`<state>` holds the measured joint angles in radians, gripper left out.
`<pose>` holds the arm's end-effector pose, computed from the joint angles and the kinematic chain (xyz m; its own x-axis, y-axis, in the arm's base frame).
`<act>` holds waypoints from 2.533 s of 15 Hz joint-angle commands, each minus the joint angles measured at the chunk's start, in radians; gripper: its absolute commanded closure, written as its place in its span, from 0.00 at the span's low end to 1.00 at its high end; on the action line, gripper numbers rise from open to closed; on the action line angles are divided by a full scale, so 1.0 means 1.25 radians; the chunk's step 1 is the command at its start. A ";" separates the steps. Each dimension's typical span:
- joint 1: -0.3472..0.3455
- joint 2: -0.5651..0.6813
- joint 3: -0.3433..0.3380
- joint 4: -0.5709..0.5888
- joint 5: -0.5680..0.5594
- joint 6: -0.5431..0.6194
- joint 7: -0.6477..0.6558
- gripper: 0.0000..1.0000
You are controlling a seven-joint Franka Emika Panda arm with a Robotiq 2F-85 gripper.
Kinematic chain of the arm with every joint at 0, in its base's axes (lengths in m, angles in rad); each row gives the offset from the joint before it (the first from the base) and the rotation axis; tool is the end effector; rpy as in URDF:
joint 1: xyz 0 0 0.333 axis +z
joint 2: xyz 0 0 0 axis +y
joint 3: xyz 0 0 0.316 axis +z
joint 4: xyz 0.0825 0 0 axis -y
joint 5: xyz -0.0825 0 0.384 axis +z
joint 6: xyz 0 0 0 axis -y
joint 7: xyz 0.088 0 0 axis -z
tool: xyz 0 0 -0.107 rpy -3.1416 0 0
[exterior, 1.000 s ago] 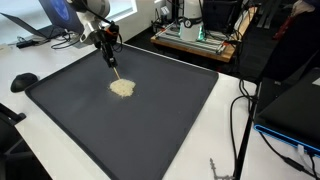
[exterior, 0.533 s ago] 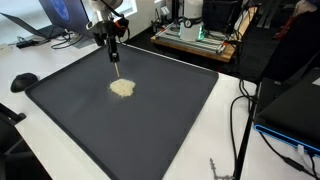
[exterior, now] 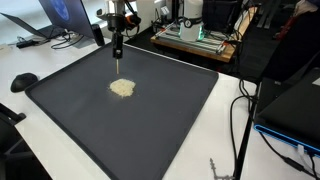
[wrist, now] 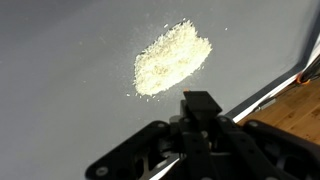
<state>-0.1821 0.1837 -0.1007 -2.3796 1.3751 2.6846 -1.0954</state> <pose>0.4682 -0.1693 0.2436 0.8097 -0.4664 0.3562 -0.2742 -0.8373 -0.4731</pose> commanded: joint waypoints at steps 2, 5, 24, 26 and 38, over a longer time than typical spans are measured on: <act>0.043 -0.077 0.032 -0.065 0.037 0.132 -0.019 0.97; 0.068 -0.098 0.053 -0.083 0.012 0.202 -0.004 0.97; 0.101 -0.117 0.026 -0.153 -0.745 0.235 0.442 0.97; 0.094 -0.121 0.012 -0.133 -0.877 0.194 0.525 0.97; 0.123 -0.079 0.053 0.080 -1.171 -0.137 0.714 0.97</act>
<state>-0.0404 0.0368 -0.0475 -2.3463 -0.0491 2.5852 -0.2325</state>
